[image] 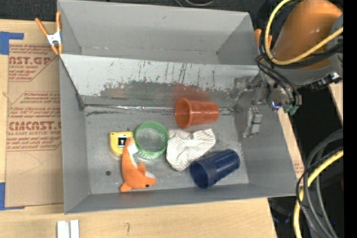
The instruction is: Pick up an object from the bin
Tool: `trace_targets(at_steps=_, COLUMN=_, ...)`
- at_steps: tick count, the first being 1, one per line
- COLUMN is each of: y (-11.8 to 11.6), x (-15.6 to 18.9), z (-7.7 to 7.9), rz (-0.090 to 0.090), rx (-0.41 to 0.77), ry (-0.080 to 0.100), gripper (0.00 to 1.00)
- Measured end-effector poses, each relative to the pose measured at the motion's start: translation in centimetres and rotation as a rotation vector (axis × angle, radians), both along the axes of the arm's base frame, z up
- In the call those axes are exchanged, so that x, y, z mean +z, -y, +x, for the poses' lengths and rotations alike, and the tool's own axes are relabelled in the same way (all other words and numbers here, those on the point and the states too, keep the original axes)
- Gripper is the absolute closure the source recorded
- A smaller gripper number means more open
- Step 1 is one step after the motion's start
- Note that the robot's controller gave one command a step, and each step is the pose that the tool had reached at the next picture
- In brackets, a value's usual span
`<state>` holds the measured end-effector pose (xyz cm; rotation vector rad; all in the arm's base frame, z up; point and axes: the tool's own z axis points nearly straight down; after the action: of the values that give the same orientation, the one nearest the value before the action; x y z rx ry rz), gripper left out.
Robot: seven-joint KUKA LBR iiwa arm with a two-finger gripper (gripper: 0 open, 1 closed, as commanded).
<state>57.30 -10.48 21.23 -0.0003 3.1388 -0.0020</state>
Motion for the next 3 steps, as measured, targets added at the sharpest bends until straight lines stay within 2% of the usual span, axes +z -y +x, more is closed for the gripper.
trace_targets(at_steps=1, y=-1.6, x=-6.3, z=-1.4, rz=-0.001, rx=0.002, ry=0.004, gripper=0.0)
trace_targets(at_steps=2, y=-3.2, x=-11.1, z=-4.2, rz=-0.001, rx=0.009, ry=0.002, gripper=0.0)
trace_targets(at_steps=3, y=-4.6, x=-11.6, z=-4.2, rz=-0.006, rx=0.064, ry=0.034, gripper=1.0)
